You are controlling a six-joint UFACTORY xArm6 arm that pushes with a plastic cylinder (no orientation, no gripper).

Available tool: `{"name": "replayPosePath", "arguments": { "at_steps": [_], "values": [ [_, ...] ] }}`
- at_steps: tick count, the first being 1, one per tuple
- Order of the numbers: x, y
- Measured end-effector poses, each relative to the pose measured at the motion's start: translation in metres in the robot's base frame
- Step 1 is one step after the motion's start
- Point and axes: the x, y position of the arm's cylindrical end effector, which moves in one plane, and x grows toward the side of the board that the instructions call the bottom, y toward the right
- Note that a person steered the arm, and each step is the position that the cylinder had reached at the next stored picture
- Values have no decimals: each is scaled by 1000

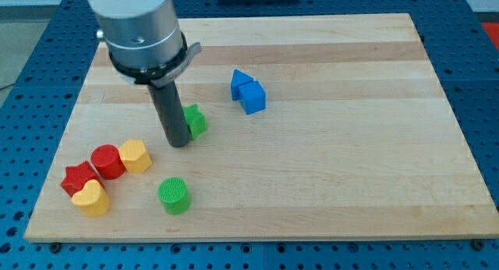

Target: Move the green star closer to the blue cube

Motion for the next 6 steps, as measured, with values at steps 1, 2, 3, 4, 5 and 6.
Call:
{"name": "replayPosePath", "arguments": {
  "at_steps": [1, 2, 3, 4, 5, 6],
  "values": [
    [16, 1],
    [23, -16],
    [-17, -19],
    [-40, -14],
    [-34, -13],
    [-42, 5]
  ]
}}
